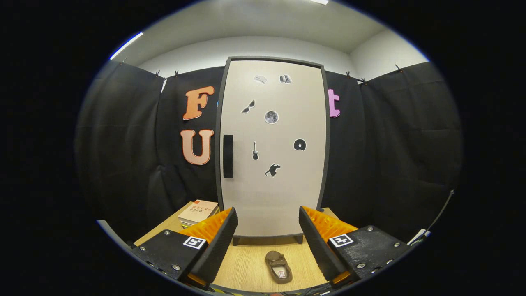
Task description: Open the shoe cabinet door, grab the shoes and put them into the shoe cabinet, then close the shoe cabinet door.
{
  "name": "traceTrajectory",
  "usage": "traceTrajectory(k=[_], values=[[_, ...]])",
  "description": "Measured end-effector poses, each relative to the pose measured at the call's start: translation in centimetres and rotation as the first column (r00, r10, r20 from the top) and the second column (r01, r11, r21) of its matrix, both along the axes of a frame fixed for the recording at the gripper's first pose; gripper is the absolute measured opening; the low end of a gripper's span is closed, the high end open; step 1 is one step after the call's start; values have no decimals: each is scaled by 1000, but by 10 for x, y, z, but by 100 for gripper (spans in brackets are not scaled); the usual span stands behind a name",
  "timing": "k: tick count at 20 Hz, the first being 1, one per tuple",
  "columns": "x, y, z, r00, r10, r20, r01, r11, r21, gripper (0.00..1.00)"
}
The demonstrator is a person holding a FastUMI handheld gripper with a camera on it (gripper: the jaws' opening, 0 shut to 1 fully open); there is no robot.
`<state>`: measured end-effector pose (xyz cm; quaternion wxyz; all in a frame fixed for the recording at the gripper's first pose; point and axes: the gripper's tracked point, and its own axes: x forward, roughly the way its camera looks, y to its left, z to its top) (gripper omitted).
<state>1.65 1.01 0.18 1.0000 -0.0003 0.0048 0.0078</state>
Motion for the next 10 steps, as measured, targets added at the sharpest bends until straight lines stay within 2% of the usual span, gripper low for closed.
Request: traceTrajectory(k=[10], values=[[57, 57, 10, 997, 71, 4, -71, 997, -9, 93]])
